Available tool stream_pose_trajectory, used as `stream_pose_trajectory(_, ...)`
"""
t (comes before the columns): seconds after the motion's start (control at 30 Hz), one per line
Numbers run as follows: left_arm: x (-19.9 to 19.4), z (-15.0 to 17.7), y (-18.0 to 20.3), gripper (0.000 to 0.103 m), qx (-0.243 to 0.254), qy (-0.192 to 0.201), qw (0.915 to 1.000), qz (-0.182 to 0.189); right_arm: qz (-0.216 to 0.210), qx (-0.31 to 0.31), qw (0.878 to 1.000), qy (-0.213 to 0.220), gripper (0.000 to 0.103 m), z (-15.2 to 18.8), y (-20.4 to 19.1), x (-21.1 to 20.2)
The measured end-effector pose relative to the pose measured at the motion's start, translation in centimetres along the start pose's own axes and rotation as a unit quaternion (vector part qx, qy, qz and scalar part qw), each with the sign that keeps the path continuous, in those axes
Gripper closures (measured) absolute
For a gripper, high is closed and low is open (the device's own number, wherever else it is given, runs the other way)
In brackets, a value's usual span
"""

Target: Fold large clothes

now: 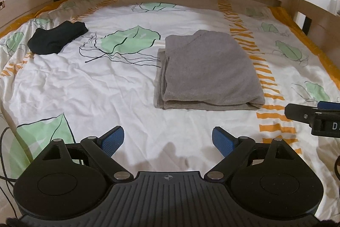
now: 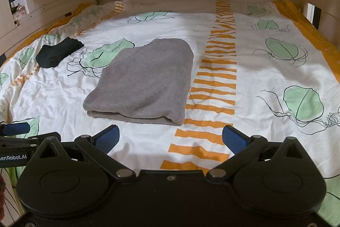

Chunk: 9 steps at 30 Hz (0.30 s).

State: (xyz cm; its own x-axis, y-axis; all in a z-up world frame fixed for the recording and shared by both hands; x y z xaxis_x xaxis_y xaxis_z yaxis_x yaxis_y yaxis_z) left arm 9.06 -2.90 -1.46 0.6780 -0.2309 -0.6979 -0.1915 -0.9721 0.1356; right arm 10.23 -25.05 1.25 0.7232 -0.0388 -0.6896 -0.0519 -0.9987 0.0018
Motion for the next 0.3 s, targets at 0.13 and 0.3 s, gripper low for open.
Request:
stream_pose_trajectory(0.13,0.11,0.1,-0.05,0.013,0.0,0.0,1.0,-0.003,0.0,0.001,1.0,-0.002,0.001,0.06,0.0,0.1)
stream_pose_trajectory(0.3,0.21,0.07,-0.23,0.013,0.005,0.003,1.0,-0.003,0.002,0.003,1.0,-0.006,0.001,0.13,0.0,0.27)
Point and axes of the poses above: each gripper's, at about its wrist camera, not at the fingertips, and x roughly the way its jaws point, y to its right, z to its underside, the point moved 2 cm from there along x, roughly the way its jaws point, and after that the axes turned 10 degrees about z, right-handed, at the moved point
